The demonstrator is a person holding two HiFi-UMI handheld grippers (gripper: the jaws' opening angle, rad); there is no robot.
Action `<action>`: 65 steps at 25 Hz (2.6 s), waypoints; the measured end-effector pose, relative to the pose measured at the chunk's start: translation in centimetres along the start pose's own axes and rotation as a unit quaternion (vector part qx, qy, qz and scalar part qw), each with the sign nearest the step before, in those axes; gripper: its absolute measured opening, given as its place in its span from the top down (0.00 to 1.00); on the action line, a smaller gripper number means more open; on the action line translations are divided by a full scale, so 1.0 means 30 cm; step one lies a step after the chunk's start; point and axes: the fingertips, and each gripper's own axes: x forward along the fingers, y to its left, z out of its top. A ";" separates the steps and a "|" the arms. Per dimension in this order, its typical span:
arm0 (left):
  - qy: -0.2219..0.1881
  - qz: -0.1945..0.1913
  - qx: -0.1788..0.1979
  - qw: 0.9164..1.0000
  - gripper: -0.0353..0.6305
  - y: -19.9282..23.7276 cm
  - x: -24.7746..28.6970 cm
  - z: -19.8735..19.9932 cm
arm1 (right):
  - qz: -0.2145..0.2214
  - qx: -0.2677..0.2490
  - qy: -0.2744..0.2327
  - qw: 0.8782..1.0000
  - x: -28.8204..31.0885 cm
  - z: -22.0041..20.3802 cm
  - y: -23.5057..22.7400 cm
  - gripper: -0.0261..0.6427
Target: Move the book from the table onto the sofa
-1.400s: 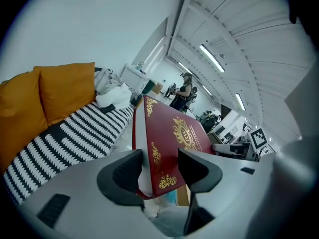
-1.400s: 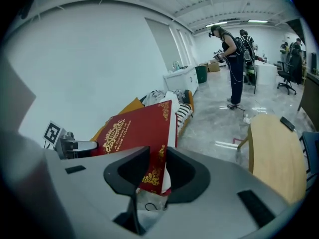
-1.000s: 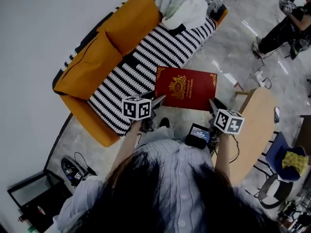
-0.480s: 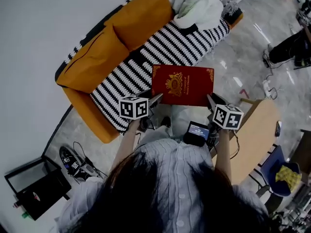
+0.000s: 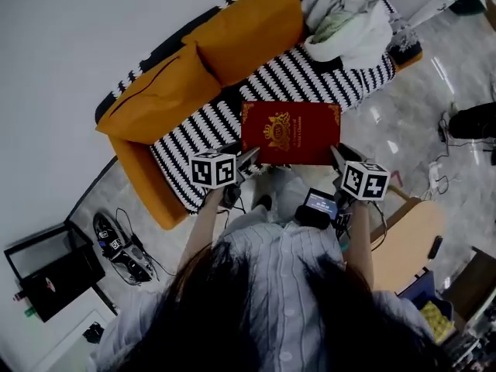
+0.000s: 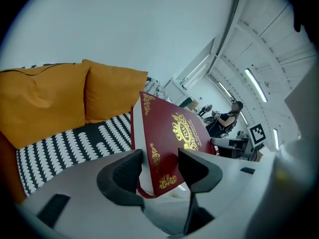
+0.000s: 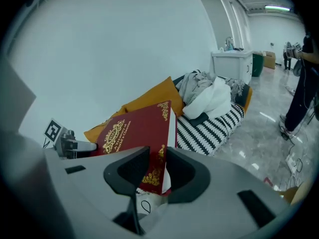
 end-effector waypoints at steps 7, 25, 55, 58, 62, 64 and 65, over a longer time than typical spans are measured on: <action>0.004 0.034 -0.039 0.999 0.59 0.110 0.102 0.128 | 0.035 -0.034 0.039 0.998 0.207 0.182 -0.032 0.79; 0.059 0.086 -0.164 0.981 0.60 0.477 0.347 0.044 | 0.110 -0.114 0.168 0.973 0.743 0.178 -0.083 0.80; 0.104 0.151 -0.166 0.969 0.63 0.893 0.589 0.010 | 0.109 -0.215 0.187 0.952 1.334 -0.016 -0.115 0.78; 0.071 0.111 -0.180 0.975 0.63 0.798 0.552 0.020 | 0.121 -0.184 0.180 0.959 1.273 0.001 -0.097 0.78; 0.093 0.096 -0.120 0.984 0.63 0.673 0.494 -0.005 | 0.129 -0.164 0.169 0.963 1.177 0.037 -0.088 0.78; 0.099 0.096 -0.085 0.987 0.63 0.617 0.464 -0.006 | 0.130 -0.171 0.160 0.963 1.123 0.057 -0.079 0.78; 0.098 0.093 -0.073 0.988 0.63 0.588 0.450 -0.005 | 0.130 -0.177 0.154 0.963 1.097 0.069 -0.070 0.78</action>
